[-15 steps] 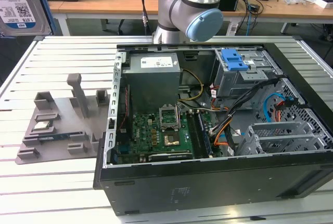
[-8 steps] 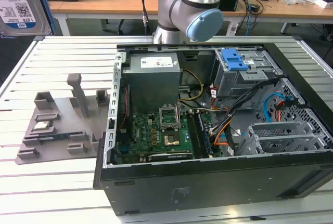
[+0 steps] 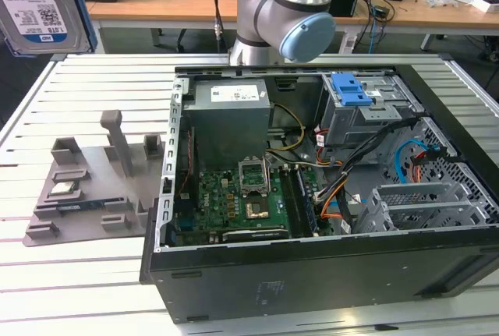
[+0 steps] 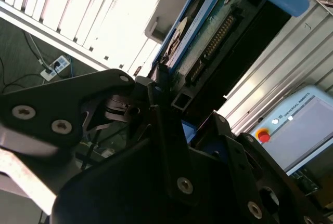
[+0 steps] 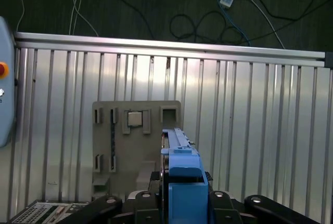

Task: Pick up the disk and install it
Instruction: 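Pick up the disk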

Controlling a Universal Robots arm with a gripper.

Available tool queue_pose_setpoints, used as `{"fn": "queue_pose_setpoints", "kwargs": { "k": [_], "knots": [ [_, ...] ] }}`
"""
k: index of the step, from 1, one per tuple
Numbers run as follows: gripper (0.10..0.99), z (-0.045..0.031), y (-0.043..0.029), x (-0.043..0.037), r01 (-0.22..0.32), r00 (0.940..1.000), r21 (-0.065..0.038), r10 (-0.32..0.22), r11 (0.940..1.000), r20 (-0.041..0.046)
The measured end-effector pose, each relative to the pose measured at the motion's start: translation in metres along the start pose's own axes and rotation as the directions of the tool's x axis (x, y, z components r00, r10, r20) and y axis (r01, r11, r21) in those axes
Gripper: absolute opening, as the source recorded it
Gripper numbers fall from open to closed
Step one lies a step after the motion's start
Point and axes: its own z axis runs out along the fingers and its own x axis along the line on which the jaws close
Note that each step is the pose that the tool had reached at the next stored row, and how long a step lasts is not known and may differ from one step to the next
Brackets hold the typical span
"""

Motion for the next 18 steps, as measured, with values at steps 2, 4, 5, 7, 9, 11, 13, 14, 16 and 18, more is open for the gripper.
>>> {"fn": "queue_pose_setpoints", "kwargs": {
  "k": [2, 4, 5, 7, 9, 11, 13, 14, 16, 18],
  "knots": [
    [0.365, -0.0002, -0.0058, 0.0004, 0.000, 1.0000, 0.000, 0.000, 1.0000, -0.0001],
    [0.365, -0.0003, -0.0107, 0.0007, 0.000, 1.0000, 0.000, 0.000, 1.0000, -0.0001],
    [0.365, -0.0003, -0.0129, 0.0009, 0.000, 1.0000, 0.000, 0.000, 1.0000, 0.0000],
    [0.365, -0.0005, -0.0185, 0.0012, 0.000, 1.0000, 0.000, 0.000, 1.0000, 0.0000],
    [0.365, -0.0006, -0.0244, 0.0016, 0.000, 1.0000, 0.000, 0.000, 1.0000, 0.0000],
    [0.365, -0.0008, -0.0299, 0.0019, 0.000, 1.0000, 0.000, 0.000, 1.0000, 0.0000],
    [0.365, -0.0008, -0.0351, 0.0023, 0.000, 1.0000, 0.000, 0.000, 1.0000, 0.0000],
    [0.365, -0.0009, -0.0377, 0.0024, 0.000, 1.0000, 0.000, 0.000, 1.0000, 0.0000],
    [0.365, -0.0011, -0.0452, 0.0029, 0.000, 1.0000, 0.000, 0.000, 1.0000, 0.0000],
    [0.365, -0.0013, -0.0526, 0.0034, 0.000, 1.0000, 0.000, 0.000, 1.0000, 0.0000]
  ]
}}
